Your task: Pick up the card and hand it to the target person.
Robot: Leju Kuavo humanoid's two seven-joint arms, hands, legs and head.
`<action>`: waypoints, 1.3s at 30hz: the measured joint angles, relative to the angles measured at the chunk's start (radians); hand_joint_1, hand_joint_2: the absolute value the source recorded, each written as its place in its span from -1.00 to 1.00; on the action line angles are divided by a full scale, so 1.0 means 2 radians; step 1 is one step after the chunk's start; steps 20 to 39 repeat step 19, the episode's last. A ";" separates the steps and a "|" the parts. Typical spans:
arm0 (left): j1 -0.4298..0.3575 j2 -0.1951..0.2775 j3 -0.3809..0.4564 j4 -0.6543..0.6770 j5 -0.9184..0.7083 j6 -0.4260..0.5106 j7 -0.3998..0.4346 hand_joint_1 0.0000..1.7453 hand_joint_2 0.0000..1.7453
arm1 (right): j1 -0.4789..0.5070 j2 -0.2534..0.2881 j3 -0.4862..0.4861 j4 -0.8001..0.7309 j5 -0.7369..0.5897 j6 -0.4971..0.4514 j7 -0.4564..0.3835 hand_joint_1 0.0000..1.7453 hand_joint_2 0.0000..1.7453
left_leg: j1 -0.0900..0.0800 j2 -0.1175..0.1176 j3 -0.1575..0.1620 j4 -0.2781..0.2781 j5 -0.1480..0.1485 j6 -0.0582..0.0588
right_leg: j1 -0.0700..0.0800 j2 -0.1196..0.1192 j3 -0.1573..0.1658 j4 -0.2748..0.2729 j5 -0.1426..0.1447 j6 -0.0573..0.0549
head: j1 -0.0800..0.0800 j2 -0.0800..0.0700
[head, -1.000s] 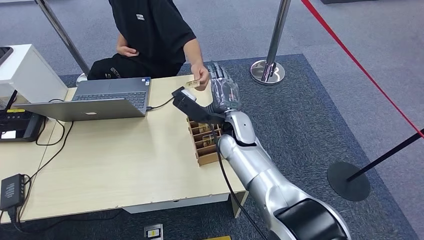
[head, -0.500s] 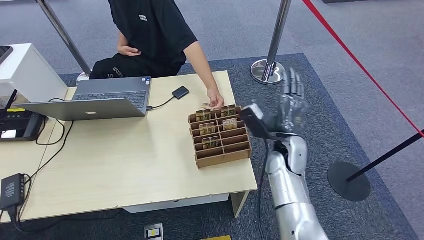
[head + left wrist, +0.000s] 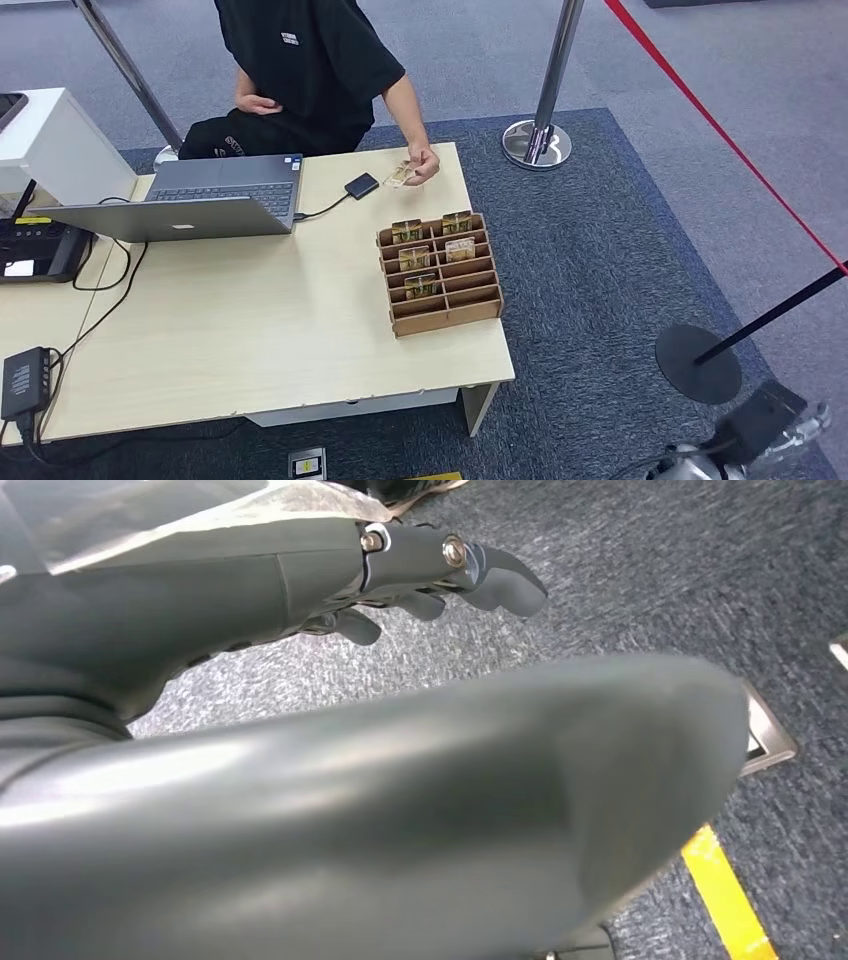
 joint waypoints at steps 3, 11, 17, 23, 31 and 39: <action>0.001 0.000 0.000 0.000 0.000 0.000 0.000 -1.00 -1.00 | 0.031 -0.023 -0.038 0.078 -0.056 0.006 0.019 -1.00 -1.00 | 0.000 -0.001 0.000 0.000 0.000 0.000 | 0.000 -0.001 0.000 0.000 0.000 0.000 | 0.000 0.000; -0.001 0.000 0.000 0.000 0.006 0.002 0.000 -1.00 -1.00 | 0.077 -0.039 -0.045 0.230 0.043 -0.001 0.280 -1.00 -1.00 | 0.000 0.000 0.000 -0.001 0.000 -0.001 | 0.000 0.000 0.000 0.000 0.000 0.000 | 0.000 0.000; -0.001 -0.001 0.000 0.000 0.008 0.001 -0.011 -1.00 -1.00 | 0.090 -0.018 0.001 0.280 0.152 0.069 0.457 -1.00 -1.00 | 0.000 0.000 0.000 -0.001 0.000 -0.001 | 0.001 0.000 0.000 0.001 0.000 0.000 | 0.000 0.000; -0.001 -0.003 0.000 0.000 0.009 0.000 -0.017 -1.00 -1.00 | 0.093 -0.012 0.016 0.286 0.168 0.105 0.470 -1.00 -1.00 | 0.000 0.000 0.000 -0.001 0.000 -0.001 | 0.001 0.000 0.000 0.001 0.000 0.000 | 0.000 0.000; -0.001 -0.003 0.000 0.000 0.009 0.000 -0.017 -1.00 -1.00 | 0.093 -0.012 0.016 0.286 0.168 0.105 0.470 -1.00 -1.00 | 0.000 0.000 0.000 -0.001 0.000 -0.001 | 0.001 0.000 0.000 0.001 0.000 0.000 | 0.000 0.000; -0.001 -0.003 0.000 0.000 0.009 0.000 -0.017 -1.00 -1.00 | 0.093 -0.012 0.016 0.286 0.168 0.105 0.470 -1.00 -1.00 | 0.000 0.000 0.000 -0.001 0.000 -0.001 | 0.001 0.000 0.000 0.001 0.000 0.000 | 0.000 0.000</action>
